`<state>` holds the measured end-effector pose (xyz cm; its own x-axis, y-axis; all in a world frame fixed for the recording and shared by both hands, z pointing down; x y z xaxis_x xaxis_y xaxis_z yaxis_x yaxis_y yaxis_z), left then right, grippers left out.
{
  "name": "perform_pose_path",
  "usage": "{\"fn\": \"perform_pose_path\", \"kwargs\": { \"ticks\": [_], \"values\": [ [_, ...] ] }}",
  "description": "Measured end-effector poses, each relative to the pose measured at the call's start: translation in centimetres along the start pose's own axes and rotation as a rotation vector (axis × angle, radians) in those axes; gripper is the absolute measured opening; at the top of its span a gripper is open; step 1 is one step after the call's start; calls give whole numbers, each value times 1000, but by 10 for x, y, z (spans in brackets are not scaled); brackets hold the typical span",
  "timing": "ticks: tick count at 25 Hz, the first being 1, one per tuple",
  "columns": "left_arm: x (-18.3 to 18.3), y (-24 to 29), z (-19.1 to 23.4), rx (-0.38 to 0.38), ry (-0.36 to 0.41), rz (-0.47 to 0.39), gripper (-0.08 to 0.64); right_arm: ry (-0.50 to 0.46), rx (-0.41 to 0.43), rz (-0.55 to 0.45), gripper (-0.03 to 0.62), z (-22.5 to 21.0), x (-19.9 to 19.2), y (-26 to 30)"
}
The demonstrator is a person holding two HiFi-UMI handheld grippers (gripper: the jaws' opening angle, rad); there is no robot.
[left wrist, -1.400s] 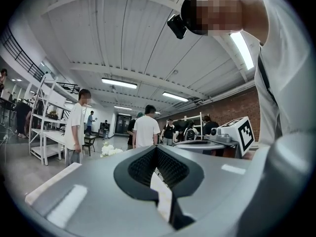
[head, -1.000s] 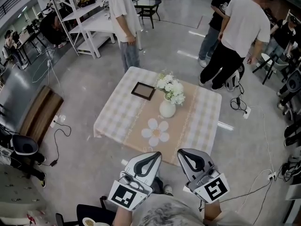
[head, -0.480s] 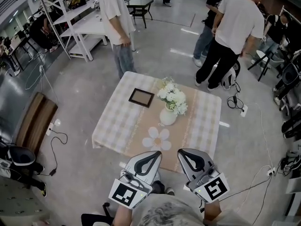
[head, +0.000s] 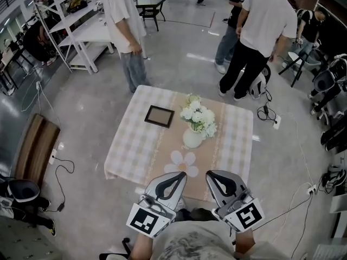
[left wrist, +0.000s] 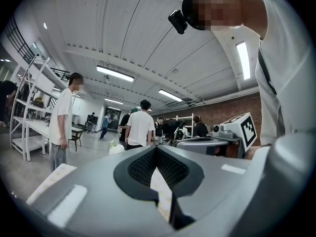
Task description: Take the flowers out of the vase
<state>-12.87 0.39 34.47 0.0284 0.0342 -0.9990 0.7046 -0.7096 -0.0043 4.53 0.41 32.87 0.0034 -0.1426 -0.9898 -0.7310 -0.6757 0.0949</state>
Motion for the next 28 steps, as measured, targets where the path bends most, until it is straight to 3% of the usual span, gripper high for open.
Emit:
{"fn": "perform_pose_path", "kwargs": {
  "ticks": [5,13,28],
  "values": [
    [-8,6,9,-17,-68,38,9,5,-17,16,17,-5,-6,11],
    [-16,17,26,-17,-18,6,9,7,-4,10,17,-15,-7,26],
    [-39,65,41,-22,-75,91,26,21,-16,22,17,-64,-11,34]
  ]
}}
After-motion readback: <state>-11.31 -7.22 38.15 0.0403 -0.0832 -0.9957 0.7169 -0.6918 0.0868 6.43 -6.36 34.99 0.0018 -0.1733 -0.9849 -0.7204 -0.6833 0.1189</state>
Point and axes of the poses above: the fingertips, and each gripper's own axes: y forward along the fingers, z to its left, x out of its top, the point moved 8 cm from there along -y, backward along the fingers, and after that the axes turned 9 degrees about y, right-handed, at the moved point
